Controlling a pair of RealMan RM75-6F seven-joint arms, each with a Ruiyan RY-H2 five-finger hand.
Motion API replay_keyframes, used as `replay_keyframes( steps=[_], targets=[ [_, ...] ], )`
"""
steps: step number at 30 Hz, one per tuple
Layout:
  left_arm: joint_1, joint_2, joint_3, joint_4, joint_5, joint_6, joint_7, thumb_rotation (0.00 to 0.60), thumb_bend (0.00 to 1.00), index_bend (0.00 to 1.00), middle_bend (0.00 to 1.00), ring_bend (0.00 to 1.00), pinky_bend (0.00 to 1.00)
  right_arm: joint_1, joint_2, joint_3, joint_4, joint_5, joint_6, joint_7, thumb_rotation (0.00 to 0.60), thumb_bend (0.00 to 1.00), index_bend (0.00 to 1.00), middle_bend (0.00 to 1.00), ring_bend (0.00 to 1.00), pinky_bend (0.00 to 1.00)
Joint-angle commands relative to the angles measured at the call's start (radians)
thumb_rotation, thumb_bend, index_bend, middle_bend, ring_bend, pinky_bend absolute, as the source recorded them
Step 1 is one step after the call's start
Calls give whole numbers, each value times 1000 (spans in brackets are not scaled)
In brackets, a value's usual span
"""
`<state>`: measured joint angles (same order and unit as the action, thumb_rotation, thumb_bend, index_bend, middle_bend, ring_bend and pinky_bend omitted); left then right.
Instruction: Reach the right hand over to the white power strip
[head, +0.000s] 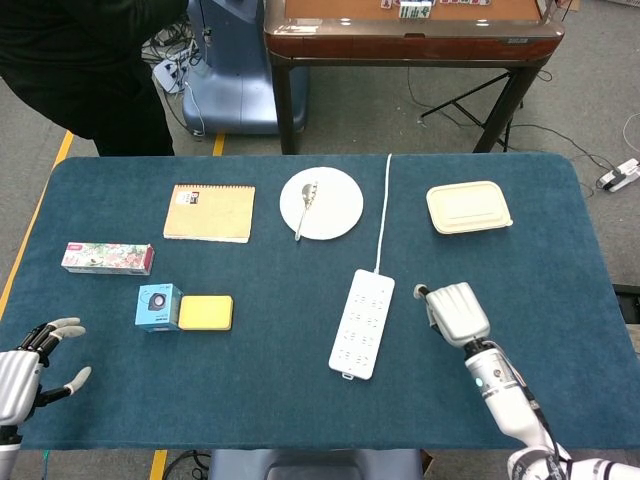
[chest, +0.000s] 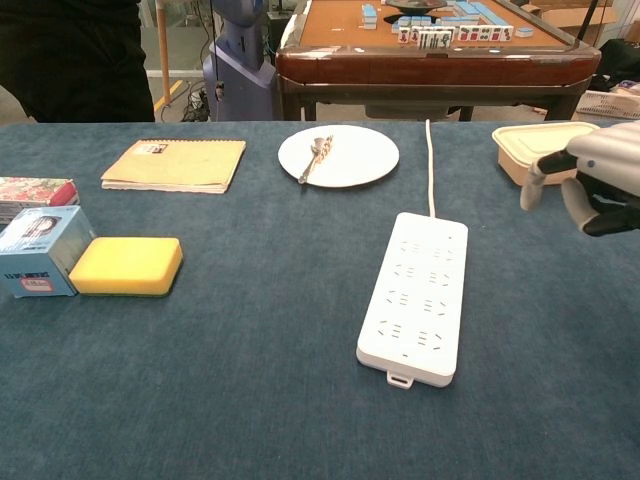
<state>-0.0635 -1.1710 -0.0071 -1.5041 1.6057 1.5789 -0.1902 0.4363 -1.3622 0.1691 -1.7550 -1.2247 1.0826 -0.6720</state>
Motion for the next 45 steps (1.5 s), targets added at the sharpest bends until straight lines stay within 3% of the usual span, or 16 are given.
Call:
replay_keyframes(
  steps=[1,15,45],
  targets=[
    [0,-1,0,1,0,-1,1,600,230,399,279,256,592,52,-54,21,27,70,-24,-65,600,987,378,998,1000,1000],
    [-3,-4,0,10,-6,-11,-1,600,230,398,279,256,592,168,-186,28,170,214,-67,-103,600,1000,378,1000,1000,1000],
    [-4,3,-6,20,-29,-25,-31,600,230,394,279,256,592,257,-274,-1,271,267,-60,-57,600,1000,378,1000,1000,1000]
  ],
)
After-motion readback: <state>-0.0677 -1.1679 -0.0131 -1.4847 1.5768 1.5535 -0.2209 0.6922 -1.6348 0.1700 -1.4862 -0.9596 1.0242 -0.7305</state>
